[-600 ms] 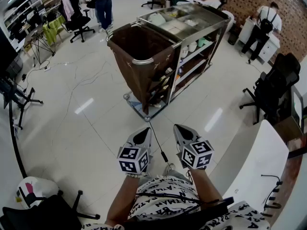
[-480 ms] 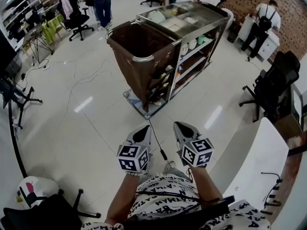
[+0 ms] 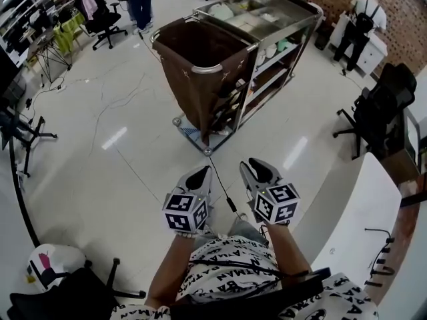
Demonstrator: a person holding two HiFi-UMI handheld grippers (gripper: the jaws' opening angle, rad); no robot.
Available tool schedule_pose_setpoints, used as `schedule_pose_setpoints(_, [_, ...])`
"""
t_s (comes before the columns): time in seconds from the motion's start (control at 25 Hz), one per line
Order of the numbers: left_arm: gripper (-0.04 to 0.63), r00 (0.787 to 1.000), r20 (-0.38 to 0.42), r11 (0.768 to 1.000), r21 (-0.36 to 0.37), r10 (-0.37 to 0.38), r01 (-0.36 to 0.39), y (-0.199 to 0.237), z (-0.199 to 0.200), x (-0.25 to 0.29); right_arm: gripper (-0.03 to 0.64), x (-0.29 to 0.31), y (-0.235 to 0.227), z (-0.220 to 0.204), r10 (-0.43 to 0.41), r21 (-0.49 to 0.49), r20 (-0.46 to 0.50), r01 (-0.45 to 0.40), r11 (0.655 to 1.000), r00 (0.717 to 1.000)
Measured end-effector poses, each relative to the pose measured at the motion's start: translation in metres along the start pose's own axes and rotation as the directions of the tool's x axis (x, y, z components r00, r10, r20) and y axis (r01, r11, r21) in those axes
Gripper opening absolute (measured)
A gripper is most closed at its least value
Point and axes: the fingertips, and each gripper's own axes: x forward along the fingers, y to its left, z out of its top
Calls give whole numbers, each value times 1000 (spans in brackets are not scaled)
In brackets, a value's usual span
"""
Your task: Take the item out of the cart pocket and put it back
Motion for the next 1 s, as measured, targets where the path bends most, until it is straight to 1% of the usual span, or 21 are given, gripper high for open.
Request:
schedule_pose_setpoints(0.2, [0,1000,-11,1000,-1,-11,11,15,-2,-12,133,6,13,-7,-18,2,-5,18,1000,1000])
schedule_pose_setpoints(0.36, [0,1000,-20,1000,-7,-17,17,24,-6,-11,135,18,15,-16,-20,-9,-30,20,1000,999])
schedule_pose_setpoints(0.44, [0,999,-31,1000,-7,-22,22,26,-8,-7,207,26,13,-22,-14,-10,-52,13,1000,999])
schedule_pose_setpoints(0.48, [0,999,-38,1000,-8,-25,24,27,-9,-5,207,30,12,-25,-14,-10,-63,13,1000,998])
schedule_pose_setpoints(0.6, [0,998,-59,1000,-14,-28,27,33,-12,3,207,46,3,-33,-21,-6,-89,21,1000,996])
schedule_pose_setpoints(0.68, [0,997,-73,1000,-15,-23,22,39,-14,12,227,62,-5,-38,-19,5,-103,19,1000,995])
schedule_pose_setpoints(0.76, [0,996,-86,1000,-14,-17,16,47,-16,22,229,80,-14,-42,-16,16,-115,18,1000,993])
schedule_pose_setpoints(0.84, [0,996,-92,1000,-16,-16,14,52,-15,36,238,98,-26,-43,-15,26,-127,18,999,992])
schedule_pose_setpoints(0.88, [0,995,-94,1000,-18,-16,15,55,-14,44,259,107,-32,-43,-13,30,-135,17,999,991])
schedule_pose_setpoints(1.0, [0,993,-115,1000,-25,-12,9,67,-14,71,259,139,-55,-43,-15,29,-160,20,999,987])
